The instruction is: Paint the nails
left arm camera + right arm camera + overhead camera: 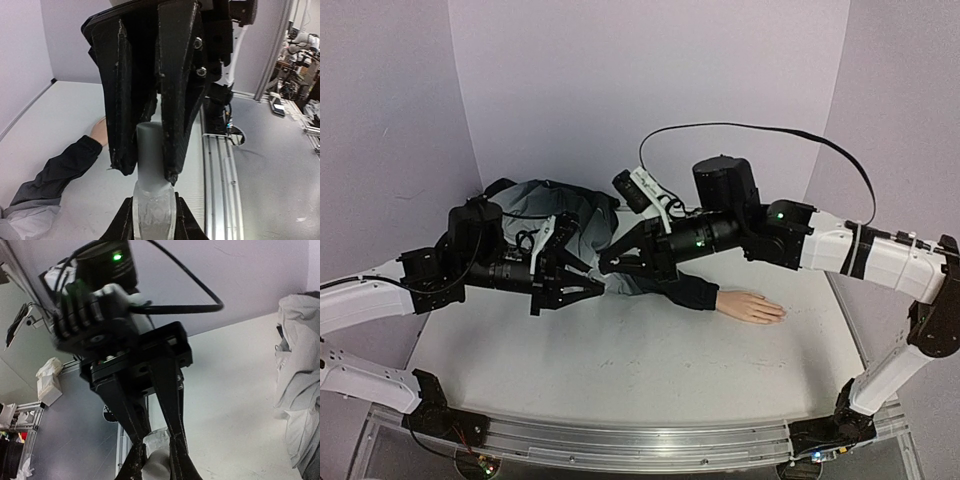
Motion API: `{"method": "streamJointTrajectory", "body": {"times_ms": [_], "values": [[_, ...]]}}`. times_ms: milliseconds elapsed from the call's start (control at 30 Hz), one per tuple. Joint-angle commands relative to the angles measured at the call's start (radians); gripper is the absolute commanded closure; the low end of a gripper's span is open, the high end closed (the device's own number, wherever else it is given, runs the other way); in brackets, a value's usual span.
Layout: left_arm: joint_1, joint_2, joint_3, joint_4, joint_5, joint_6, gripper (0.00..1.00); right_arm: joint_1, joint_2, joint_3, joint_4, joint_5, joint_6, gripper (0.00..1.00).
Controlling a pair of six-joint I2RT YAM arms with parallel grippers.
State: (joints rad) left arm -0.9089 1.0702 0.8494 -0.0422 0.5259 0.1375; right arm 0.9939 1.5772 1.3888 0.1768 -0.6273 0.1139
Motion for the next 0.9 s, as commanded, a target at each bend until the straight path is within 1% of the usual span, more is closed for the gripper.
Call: {"method": "streamJointTrajectory", "body": {"times_ms": [0, 133, 167, 233, 333, 367, 400, 433, 467, 533, 567, 633, 700, 867], "values": [[0.002, -0.005, 0.105, 0.117, 0.213, -0.077, 1.0, 0.041, -0.063, -0.045, 0.078, -0.091, -0.121, 1.0], [0.002, -0.01, 0.091, 0.117, 0.192, -0.106, 1.0, 0.056, -0.081, -0.056, 0.079, -0.047, -0.124, 1.0], [0.002, -0.015, 0.086, 0.117, 0.162, -0.103, 1.0, 0.058, -0.083, -0.054, 0.079, -0.021, -0.106, 0.96], [0.002, -0.024, 0.077, 0.11, 0.072, -0.082, 1.0, 0.059, -0.091, -0.048, 0.084, 0.089, -0.035, 0.58], [0.002, -0.041, 0.058, 0.094, -0.125, 0.009, 1.0, 0.058, -0.104, -0.035, 0.083, 0.345, 0.104, 0.3], [0.002, -0.043, 0.052, 0.09, -0.206, 0.036, 1.0, 0.057, -0.105, -0.029, 0.073, 0.423, 0.161, 0.24], [0.002, -0.047, 0.046, 0.087, -0.271, 0.071, 1.0, 0.056, -0.107, -0.024, 0.066, 0.467, 0.209, 0.19], [0.002, -0.05, 0.038, 0.087, -0.333, 0.105, 1.0, 0.056, -0.108, -0.019, 0.061, 0.497, 0.251, 0.17], [0.003, -0.053, 0.032, 0.087, -0.384, 0.14, 1.0, 0.057, -0.108, -0.015, 0.058, 0.522, 0.308, 0.16], [0.002, -0.061, 0.019, 0.087, -0.454, 0.194, 1.0, 0.056, -0.097, -0.001, 0.061, 0.522, 0.377, 0.16], [0.001, -0.065, 0.012, 0.088, -0.485, 0.208, 1.0, 0.056, -0.075, 0.015, 0.064, 0.507, 0.404, 0.16], [0.002, -0.075, 0.002, 0.088, -0.502, 0.229, 1.0, 0.056, -0.026, 0.064, 0.067, 0.451, 0.426, 0.19], [0.001, -0.084, -0.009, 0.088, -0.506, 0.245, 1.0, 0.056, 0.034, 0.138, 0.063, 0.42, 0.447, 0.24], [0.001, -0.105, -0.029, 0.087, -0.516, 0.253, 1.0, 0.055, 0.163, 0.274, 0.024, 0.364, 0.484, 0.41]]}}
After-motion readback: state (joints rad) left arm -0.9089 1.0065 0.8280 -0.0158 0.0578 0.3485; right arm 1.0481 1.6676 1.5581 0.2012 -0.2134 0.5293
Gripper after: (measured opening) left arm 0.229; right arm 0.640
